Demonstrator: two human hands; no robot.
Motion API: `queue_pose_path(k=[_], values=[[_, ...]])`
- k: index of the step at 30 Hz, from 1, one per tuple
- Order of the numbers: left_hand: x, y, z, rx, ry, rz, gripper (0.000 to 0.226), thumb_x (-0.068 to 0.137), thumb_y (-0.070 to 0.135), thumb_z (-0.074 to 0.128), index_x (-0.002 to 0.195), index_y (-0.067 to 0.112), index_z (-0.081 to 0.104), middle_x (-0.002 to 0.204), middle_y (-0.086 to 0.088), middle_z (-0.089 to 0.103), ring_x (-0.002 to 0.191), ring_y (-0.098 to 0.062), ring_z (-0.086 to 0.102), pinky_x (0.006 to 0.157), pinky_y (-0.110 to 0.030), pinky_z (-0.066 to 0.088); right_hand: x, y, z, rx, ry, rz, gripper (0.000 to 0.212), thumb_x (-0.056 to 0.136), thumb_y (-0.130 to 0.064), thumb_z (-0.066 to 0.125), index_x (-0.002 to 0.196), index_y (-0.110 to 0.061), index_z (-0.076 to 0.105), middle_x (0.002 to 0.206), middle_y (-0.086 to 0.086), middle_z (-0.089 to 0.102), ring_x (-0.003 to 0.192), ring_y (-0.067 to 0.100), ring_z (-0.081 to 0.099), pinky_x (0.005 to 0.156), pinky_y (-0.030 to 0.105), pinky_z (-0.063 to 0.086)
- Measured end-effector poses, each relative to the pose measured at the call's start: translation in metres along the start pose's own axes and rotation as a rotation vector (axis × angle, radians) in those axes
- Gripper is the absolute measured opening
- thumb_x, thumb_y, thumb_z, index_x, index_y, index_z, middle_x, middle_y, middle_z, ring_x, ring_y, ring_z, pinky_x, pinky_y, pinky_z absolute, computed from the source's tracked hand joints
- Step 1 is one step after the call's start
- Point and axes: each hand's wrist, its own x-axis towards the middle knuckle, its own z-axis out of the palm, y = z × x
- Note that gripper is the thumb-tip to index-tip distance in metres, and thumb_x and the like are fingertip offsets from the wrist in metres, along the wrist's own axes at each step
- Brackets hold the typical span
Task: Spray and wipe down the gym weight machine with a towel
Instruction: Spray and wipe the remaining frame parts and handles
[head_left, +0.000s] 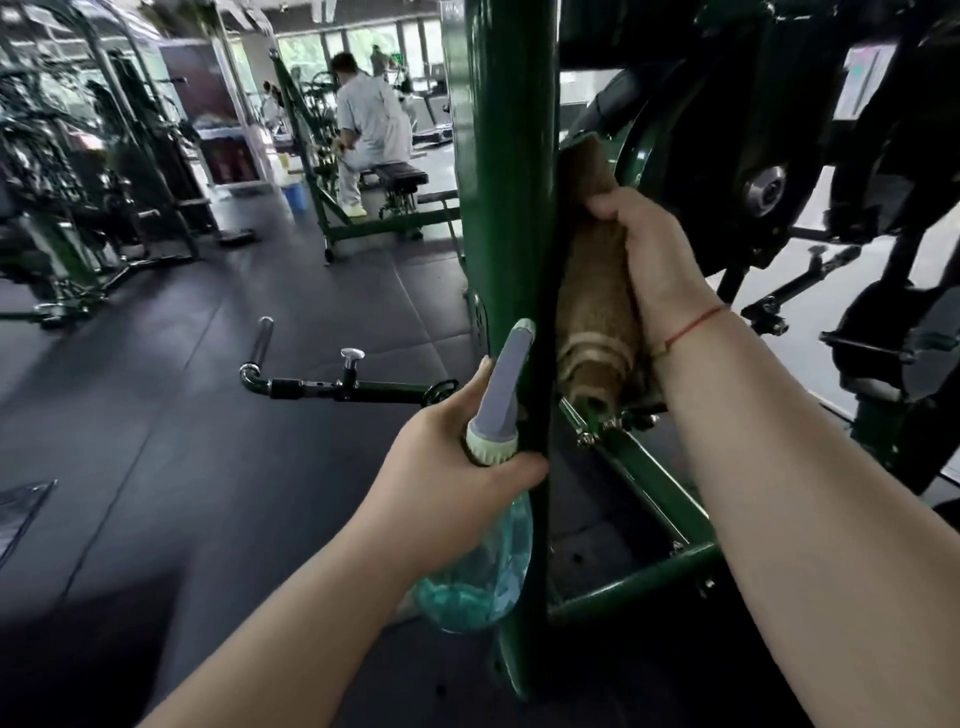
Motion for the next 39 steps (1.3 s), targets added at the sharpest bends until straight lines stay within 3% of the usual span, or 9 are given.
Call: queue_pose_path(k=[3,4,7,14,20,24,29,35,39], values=[[-0.002,0.004,0.006,0.066,0.039,0.022,0.019,0.078,0.019,0.078,0.091,0.029,0.068,0.086,0.008,0.072,0.054,-0.011,0.047,0.057,-0.032,0.041,0.027,0.009,0.002,-0.075,-0.103,0.015,0.023,0.089,-0.037,0.057,0.081,-0.016,0.061,0.059,0.002,0.063,0.050,0.014,0.060,0.048,0.017,0.046],[-0.004,0.008,0.008,0.102,0.064,0.040,0.016,0.077,0.019,0.077,0.085,0.025,0.064,0.119,0.015,0.054,0.052,-0.010,0.046,0.056,-0.031,0.040,0.033,0.016,0.004,-0.061,-0.164,0.063,0.033,0.081,-0.046,0.060,0.093,-0.015,0.064,0.074,0.004,0.069,0.065,0.017,0.066,0.060,0.020,0.053],[-0.004,0.017,0.016,0.186,0.103,0.065,0.016,0.078,0.021,0.076,0.087,0.022,0.062,0.063,0.020,0.040,0.048,-0.009,0.038,0.052,-0.028,0.037,0.039,0.050,-0.003,0.097,-0.269,0.230,0.052,0.085,-0.058,0.066,0.113,-0.015,0.069,0.106,0.008,0.071,0.094,0.023,0.070,0.096,0.034,0.055],[-0.006,0.019,0.026,0.169,0.150,0.079,0.021,0.080,0.020,0.078,0.095,0.031,0.068,0.054,0.018,0.049,0.044,-0.008,0.041,0.051,-0.023,0.038,0.015,0.114,-0.029,0.272,-0.243,0.462,0.049,0.107,-0.046,0.027,0.090,-0.015,0.062,0.064,0.001,0.071,0.056,0.013,0.068,0.057,0.021,0.049],[0.000,0.019,0.021,0.196,0.157,0.084,0.022,0.079,0.020,0.079,0.094,0.031,0.068,0.055,0.014,0.048,0.046,-0.015,0.042,0.049,-0.028,0.040,0.031,0.104,-0.022,0.187,-0.267,0.378,0.043,0.101,-0.048,0.045,0.087,-0.014,0.068,0.083,0.010,0.065,0.076,0.025,0.064,0.079,0.035,0.049],[0.001,0.015,0.016,0.163,0.149,0.080,0.025,0.069,0.030,0.074,0.092,0.033,0.068,0.057,0.008,0.048,0.052,-0.018,0.044,0.053,-0.034,0.041,0.052,0.080,-0.003,0.278,-0.241,0.262,0.052,0.089,-0.047,0.063,0.120,-0.007,0.070,0.112,0.018,0.069,0.108,0.037,0.066,0.108,0.052,0.047],[0.002,0.002,0.023,0.119,0.212,0.080,0.024,0.080,0.019,0.079,0.095,0.034,0.069,0.054,0.010,0.049,0.049,-0.018,0.042,0.049,-0.031,0.041,0.041,0.107,-0.007,0.411,-0.219,0.274,0.064,0.096,-0.049,0.053,0.142,-0.005,0.052,0.122,0.017,0.061,0.108,0.033,0.059,0.106,0.050,0.045],[0.000,-0.016,0.035,-0.003,0.286,0.132,0.039,0.082,0.014,0.080,0.113,0.035,0.070,0.074,-0.010,0.063,0.059,-0.013,0.054,0.059,-0.029,0.048,0.016,0.185,-0.040,0.218,-0.087,0.465,0.071,0.077,-0.057,0.069,0.127,-0.007,0.065,0.123,0.021,0.067,0.110,0.039,0.065,0.106,0.057,0.046],[0.001,-0.028,0.040,-0.025,0.305,0.146,0.044,0.080,0.012,0.081,0.121,0.004,0.067,0.080,-0.025,0.059,0.073,-0.040,0.060,0.063,-0.036,0.053,0.013,0.223,-0.058,-0.052,0.011,0.521,0.041,0.081,-0.055,0.060,0.101,-0.022,0.073,0.118,0.012,0.071,0.103,0.027,0.069,0.103,0.046,0.050]])
